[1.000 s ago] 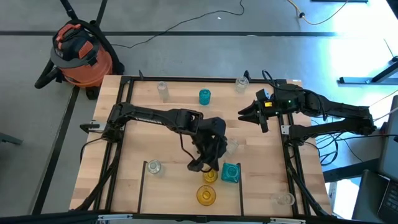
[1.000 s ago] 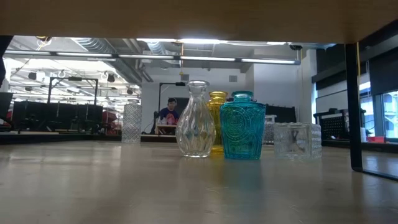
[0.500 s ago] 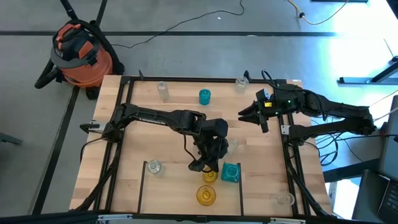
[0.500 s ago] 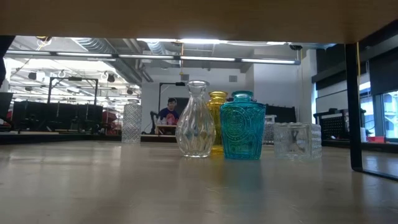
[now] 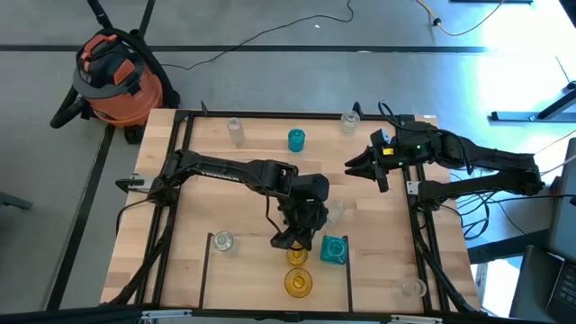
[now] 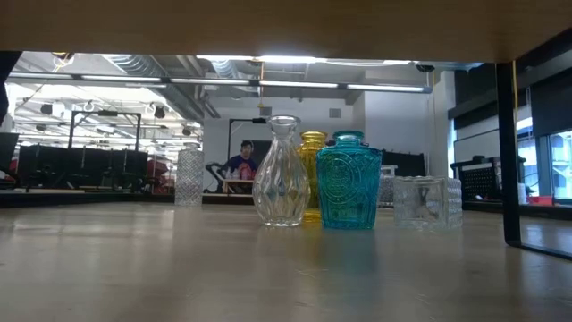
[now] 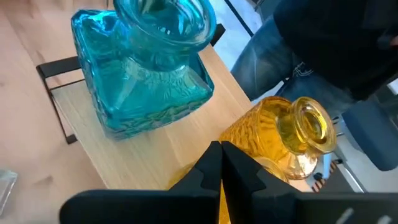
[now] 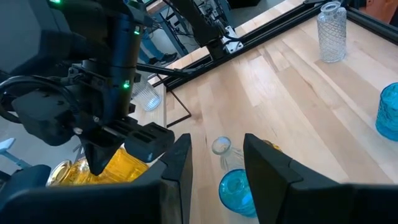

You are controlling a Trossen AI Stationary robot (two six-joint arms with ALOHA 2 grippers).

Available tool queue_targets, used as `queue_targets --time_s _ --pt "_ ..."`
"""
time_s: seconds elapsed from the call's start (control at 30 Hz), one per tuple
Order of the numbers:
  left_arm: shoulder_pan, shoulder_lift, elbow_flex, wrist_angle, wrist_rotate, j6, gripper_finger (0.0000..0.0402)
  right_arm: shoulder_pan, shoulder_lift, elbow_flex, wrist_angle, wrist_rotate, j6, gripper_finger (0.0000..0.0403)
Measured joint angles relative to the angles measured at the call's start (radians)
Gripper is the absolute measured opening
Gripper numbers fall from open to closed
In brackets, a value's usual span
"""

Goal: Sort vases onto shelf
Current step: Adjust the vases on the shelf

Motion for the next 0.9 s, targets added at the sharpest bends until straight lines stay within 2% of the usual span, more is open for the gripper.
queue_targets --time_s 0.17,0.33,0.4,0.57,0.9 --pt "0.016 -0.018 -0.001 -0.034 -0.073 0.008 0.0 0.0 0.0 0.0 0.0 0.0 -0.001 0.0111" --pt "0.045 -0.023 -0.001 -0.236 -0.153 0.007 0.0 0.0 0.0 0.0 0.0 0.0 -0.002 0.0111" --pt "0.051 -0.015 -0.002 -0.268 -0.162 0.011 0.0 0.0 0.0 0.0 0.0 0.0 -0.009 0.0111" --pt "0.037 -0.013 -0.002 -0.232 -0.155 0.017 0.0 0.0 0.0 0.0 0.001 0.006 -0.022 0.0111" --pt "0.025 -0.012 -0.06 -0.191 -0.07 -0.026 0.0 0.0 0.0 0.0 0.001 0.018 -0.023 0.0111"
